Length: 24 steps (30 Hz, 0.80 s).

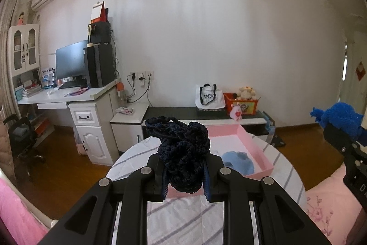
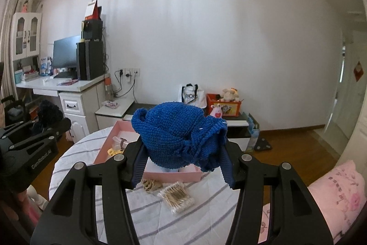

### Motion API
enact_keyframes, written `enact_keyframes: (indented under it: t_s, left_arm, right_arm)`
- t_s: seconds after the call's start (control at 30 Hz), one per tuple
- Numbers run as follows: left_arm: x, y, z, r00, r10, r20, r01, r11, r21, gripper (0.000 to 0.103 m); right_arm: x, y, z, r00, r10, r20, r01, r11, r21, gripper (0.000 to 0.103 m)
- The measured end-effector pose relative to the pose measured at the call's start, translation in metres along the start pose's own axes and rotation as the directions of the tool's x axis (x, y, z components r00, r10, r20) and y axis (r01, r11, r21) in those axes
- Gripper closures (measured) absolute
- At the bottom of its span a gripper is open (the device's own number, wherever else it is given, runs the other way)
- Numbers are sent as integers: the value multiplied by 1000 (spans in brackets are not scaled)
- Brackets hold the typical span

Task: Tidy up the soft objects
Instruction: 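Lower the blue toy and navy item into the pink tray and open both grippers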

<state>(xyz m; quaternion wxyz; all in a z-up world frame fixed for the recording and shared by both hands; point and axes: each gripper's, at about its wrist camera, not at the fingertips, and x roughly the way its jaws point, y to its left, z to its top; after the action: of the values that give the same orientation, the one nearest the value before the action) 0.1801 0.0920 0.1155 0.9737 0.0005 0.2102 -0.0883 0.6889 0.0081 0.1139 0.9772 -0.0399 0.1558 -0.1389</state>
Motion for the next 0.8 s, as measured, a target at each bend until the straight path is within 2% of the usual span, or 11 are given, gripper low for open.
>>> enact_keyframes:
  t_s: [0.17,0.3,0.5,0.67,0.8]
  left_arm:
    - [59,-4,43,998,-17,-58,17,1000,0,83]
    - [118,1,80,995,-4,-104,3,1000,-6,83]
    - [218,-1,132,977,-2,-211,0,1000,-11,83]
    - [313,-11,167,948,27,-316,-21,1000,22,83]
    - [401,-16,185,903,-15,-429,10,1000,-14,83]
  right_arm:
    - [37,6,17,999,11,-38,-12,1000,-24,52]
    - [74,12,33,997,16,-77,-19,999,-45,52]
    - [137,25,45,986,17,-163,-27,998,-60,52]
    - [195,28,37,962,18,-274,-34,998,-55,52]
    - [246,29,25,927,7,-375,-36,997,-69,52]
